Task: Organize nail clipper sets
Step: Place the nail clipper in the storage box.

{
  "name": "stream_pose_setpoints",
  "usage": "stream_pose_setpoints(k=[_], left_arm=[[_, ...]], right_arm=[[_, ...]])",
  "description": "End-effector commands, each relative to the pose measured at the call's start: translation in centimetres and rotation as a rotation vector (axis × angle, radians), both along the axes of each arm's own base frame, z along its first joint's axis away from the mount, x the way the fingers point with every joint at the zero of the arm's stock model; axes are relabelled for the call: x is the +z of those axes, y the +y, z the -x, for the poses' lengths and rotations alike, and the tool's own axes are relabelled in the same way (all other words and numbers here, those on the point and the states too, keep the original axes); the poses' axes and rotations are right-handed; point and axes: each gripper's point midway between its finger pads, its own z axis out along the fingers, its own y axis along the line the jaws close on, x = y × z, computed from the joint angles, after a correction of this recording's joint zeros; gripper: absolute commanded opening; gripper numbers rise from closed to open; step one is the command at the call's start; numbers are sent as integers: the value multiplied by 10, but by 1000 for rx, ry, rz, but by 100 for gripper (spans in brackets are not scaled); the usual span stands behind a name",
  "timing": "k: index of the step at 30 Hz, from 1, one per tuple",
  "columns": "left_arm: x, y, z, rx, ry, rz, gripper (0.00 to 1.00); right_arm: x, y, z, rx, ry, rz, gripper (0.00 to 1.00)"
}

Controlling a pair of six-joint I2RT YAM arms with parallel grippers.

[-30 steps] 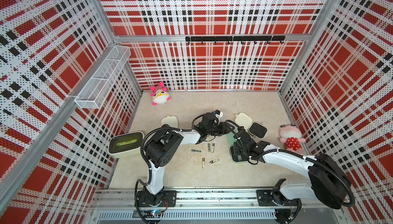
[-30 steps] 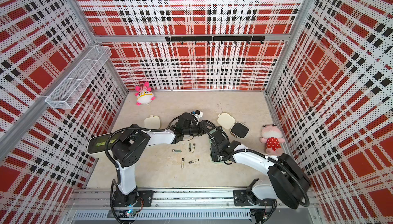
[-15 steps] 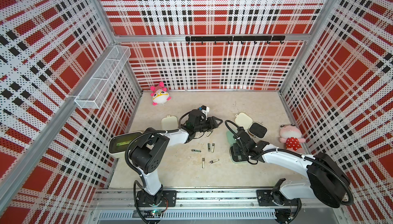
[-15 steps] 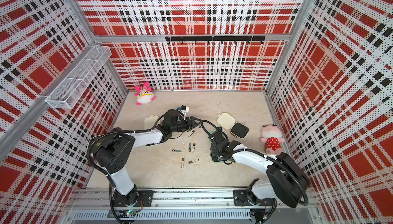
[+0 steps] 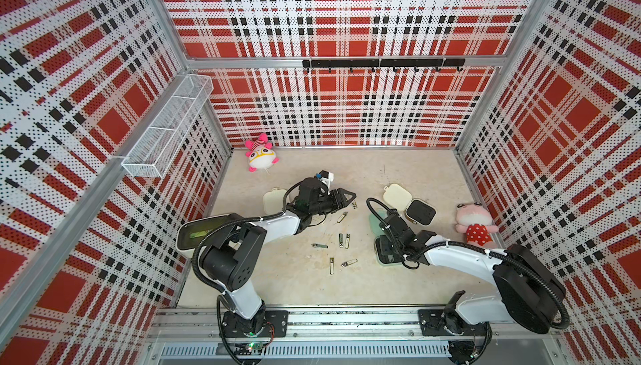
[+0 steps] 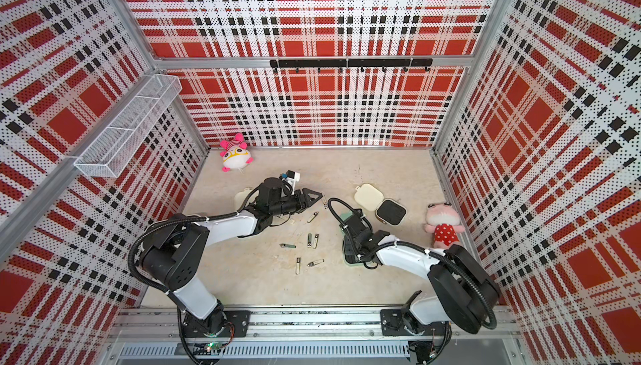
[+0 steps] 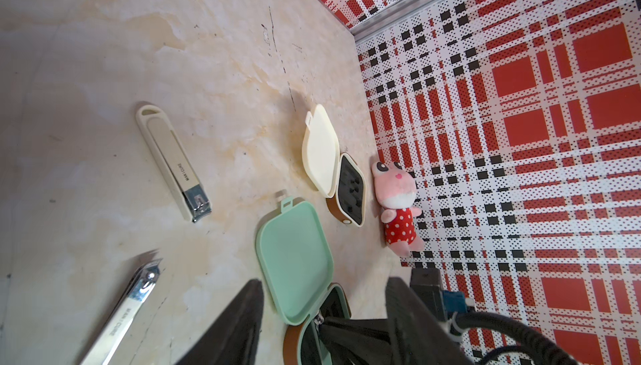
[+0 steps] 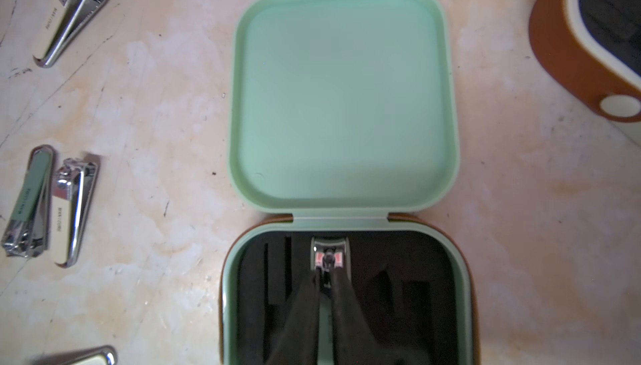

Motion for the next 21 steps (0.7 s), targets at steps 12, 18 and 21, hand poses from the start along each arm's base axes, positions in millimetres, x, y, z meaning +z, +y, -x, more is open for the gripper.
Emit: stream_pose_setpoints(k=[12,18,21], left_arm=[[13,73,-12,171,-63,-152,64],[-4,159,-14,343,-7,-206,68],[-7,199,-12,421,12,-189,68]], right_arm=[[37,27,-15,63,-42,-7,29],[49,87,-20,216,-52,-16,41],[47,123,-23,326,-52,14,45]])
